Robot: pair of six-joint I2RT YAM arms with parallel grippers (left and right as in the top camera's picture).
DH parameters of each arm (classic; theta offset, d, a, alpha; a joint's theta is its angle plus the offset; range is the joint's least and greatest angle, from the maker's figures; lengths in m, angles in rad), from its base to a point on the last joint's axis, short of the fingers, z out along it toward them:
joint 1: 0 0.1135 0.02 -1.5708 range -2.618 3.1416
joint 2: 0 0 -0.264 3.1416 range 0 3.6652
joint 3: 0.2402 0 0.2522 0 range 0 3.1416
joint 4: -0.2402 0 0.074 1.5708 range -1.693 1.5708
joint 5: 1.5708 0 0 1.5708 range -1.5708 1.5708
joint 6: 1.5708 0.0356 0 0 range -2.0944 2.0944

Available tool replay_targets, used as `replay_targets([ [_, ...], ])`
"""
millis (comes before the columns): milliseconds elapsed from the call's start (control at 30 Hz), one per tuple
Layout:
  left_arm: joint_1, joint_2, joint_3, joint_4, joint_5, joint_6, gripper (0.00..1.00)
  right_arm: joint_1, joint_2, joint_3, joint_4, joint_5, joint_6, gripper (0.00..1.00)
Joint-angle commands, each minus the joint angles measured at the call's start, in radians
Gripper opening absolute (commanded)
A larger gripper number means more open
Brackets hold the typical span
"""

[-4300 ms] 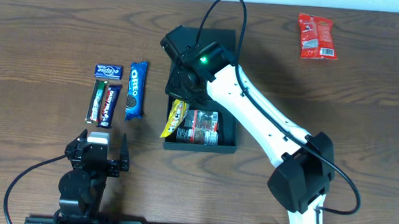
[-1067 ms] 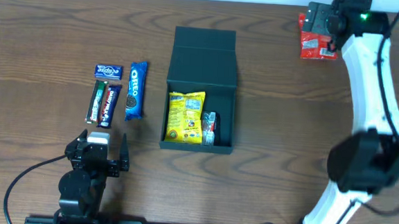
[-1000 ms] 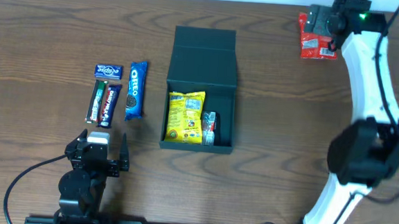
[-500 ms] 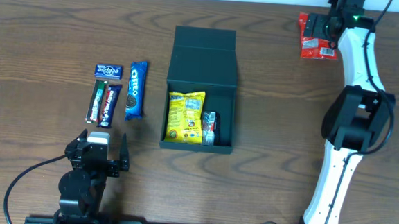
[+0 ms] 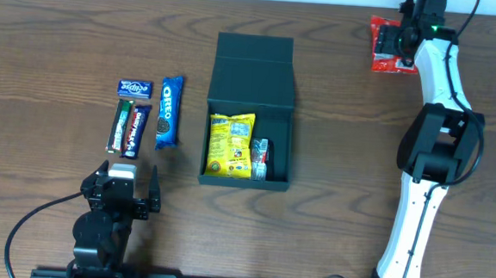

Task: Pack container
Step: 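Grasp the red snack bag with the right gripper and lift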

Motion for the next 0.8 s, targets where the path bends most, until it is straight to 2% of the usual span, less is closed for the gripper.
replay_targets([
  [0,0.001,-0.006,-0.022,-0.007,-0.014,0.018,0.96,0.01,0.029,0.021,-0.006,-0.018,0.0,0.57],
  [100,0.001,-0.006,-0.022,-0.006,-0.014,0.018,0.95,0.009,0.041,0.02,-0.015,-0.017,0.012,0.43],
  [167,0.001,-0.006,-0.022,-0.006,-0.014,0.018,0.95,0.009,0.05,0.02,-0.019,-0.017,0.015,0.37],
  [400,0.001,-0.006,-0.022,-0.007,-0.014,0.018,0.95,0.009,0.058,0.02,-0.017,-0.011,0.048,0.03],
  [600,0.001,-0.006,-0.022,-0.007,-0.014,0.018,0.95,0.01,0.055,0.069,-0.072,-0.015,0.066,0.01],
  [767,0.001,-0.006,-0.022,-0.007,-0.014,0.018,0.95,0.027,0.018,0.23,-0.217,-0.018,0.021,0.01],
])
